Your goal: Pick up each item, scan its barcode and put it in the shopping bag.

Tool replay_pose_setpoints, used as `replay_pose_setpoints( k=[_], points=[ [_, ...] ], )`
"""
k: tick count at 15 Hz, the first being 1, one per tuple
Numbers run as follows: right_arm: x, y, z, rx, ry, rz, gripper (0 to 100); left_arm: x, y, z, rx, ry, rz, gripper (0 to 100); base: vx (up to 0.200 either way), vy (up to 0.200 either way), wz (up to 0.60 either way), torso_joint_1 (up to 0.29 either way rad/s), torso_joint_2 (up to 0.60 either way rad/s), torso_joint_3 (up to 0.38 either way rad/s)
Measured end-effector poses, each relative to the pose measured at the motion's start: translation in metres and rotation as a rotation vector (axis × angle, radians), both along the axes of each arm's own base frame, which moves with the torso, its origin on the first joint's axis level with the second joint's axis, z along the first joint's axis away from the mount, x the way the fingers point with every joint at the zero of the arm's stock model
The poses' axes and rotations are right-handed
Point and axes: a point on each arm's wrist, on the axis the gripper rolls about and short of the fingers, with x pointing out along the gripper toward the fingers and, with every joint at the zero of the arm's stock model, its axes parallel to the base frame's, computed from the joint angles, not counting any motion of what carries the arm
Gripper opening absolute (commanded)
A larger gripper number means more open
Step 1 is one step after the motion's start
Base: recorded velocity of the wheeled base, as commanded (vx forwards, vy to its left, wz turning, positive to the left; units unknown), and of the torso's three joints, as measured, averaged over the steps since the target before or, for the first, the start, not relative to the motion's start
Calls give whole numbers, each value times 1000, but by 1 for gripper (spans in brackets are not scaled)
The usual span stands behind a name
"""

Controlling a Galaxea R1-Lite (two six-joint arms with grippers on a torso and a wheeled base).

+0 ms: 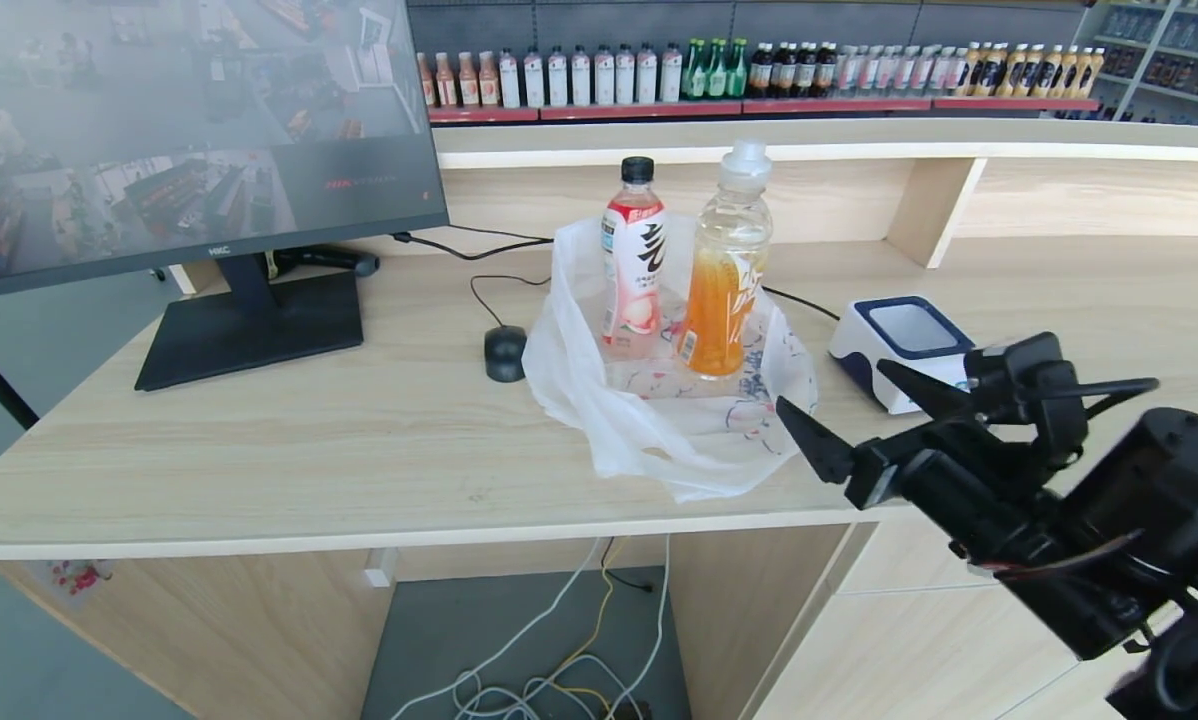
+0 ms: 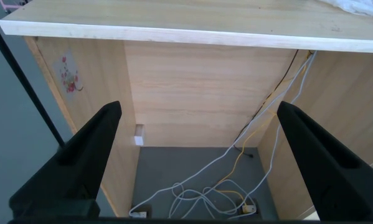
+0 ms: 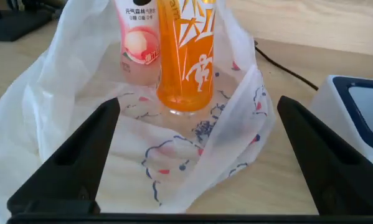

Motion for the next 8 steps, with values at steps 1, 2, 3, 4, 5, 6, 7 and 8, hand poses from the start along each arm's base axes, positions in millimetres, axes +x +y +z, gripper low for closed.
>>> replay_pose_setpoints(
  k=[1,2,3,4,5,6,7,8],
  points=[
    [-20,-10,-1,-3,12,0,100,0,0,0,0,0,0,100,0,0,0,0,0,0],
    [-39,-21,-2,0,22,1,100,0,0,0,0,0,0,100,0,0,0,0,0,0],
    [-55,-29,-4,9,37,3,100,0,0,0,0,0,0,100,0,0,0,0,0,0],
    [-68,-36,-4,26,38,3,100,0,0,0,0,0,0,100,0,0,0,0,0,0],
    [-77,-41,-1,54,21,5,100,0,0,0,0,0,0,100,0,0,0,0,0,0],
    [-84,-45,4,81,0,5,100,0,0,0,0,0,0,100,0,0,0,0,0,0],
    [-91,-48,8,101,-25,7,100,0,0,0,0,0,0,100,0,0,0,0,0,0],
    [-96,-52,11,115,-44,7,100,0,0,0,1,0,0,100,0,0,0,0,0,0]
  ],
)
